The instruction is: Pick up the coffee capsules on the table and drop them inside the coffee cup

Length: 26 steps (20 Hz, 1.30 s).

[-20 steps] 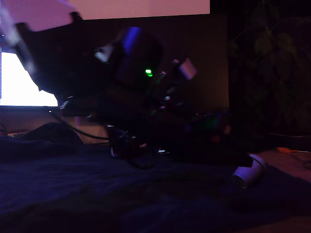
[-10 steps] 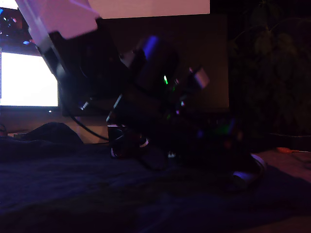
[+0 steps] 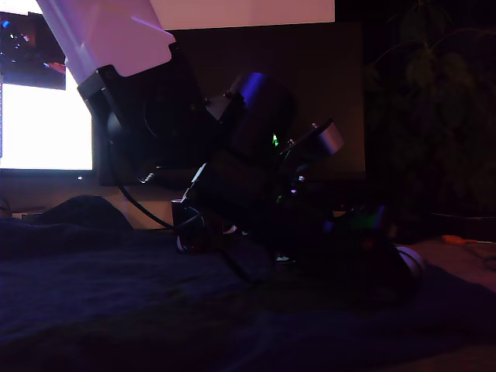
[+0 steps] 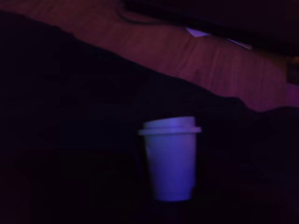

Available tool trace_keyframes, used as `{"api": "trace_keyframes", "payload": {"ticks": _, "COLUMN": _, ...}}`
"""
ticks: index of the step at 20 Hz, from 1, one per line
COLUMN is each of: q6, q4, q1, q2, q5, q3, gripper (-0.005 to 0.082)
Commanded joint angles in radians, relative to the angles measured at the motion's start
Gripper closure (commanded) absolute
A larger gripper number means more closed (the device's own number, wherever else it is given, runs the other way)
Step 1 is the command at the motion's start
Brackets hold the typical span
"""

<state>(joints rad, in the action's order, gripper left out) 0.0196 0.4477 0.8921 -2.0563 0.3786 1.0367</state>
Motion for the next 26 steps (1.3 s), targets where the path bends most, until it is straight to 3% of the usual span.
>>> {"api": "trace_keyframes", "payload": {"ticks": 1, "q6": -0.002, "q4": 0.002, "q1": 0.008, "q2": -0.031, "q5": 0.001, "q3": 0.005, "gripper": 0.0456}}
{"api": "trace_keyframes", "payload": {"ticks": 4, "q6": -0.002, "q4": 0.010, "q1": 0.008, "q2": -0.031, "q5": 0.002, "q3": 0.005, "gripper": 0.0604}}
{"api": "trace_keyframes", "payload": {"ticks": 7, "q6": -0.002, "q4": 0.047, "q1": 0.008, "q2": -0.031, "q5": 0.004, "q3": 0.005, "gripper": 0.0664}}
{"api": "trace_keyframes", "payload": {"ticks": 12, "q6": -0.002, "q4": 0.045, "q1": 0.003, "q2": -0.019, "q5": 0.010, "q3": 0.006, "gripper": 0.0666}}
{"api": "trace_keyframes", "payload": {"ticks": 16, "q6": -0.011, "q4": 0.019, "q1": -0.010, "q2": 0.018, "q5": 0.042, "q3": 0.006, "gripper": 0.0733}}
{"api": "trace_keyframes", "payload": {"ticks": 26, "q6": -0.033, "q4": -0.150, "q1": -0.076, "q2": 0.164, "q5": 0.071, "q3": 0.002, "gripper": 0.0733}}
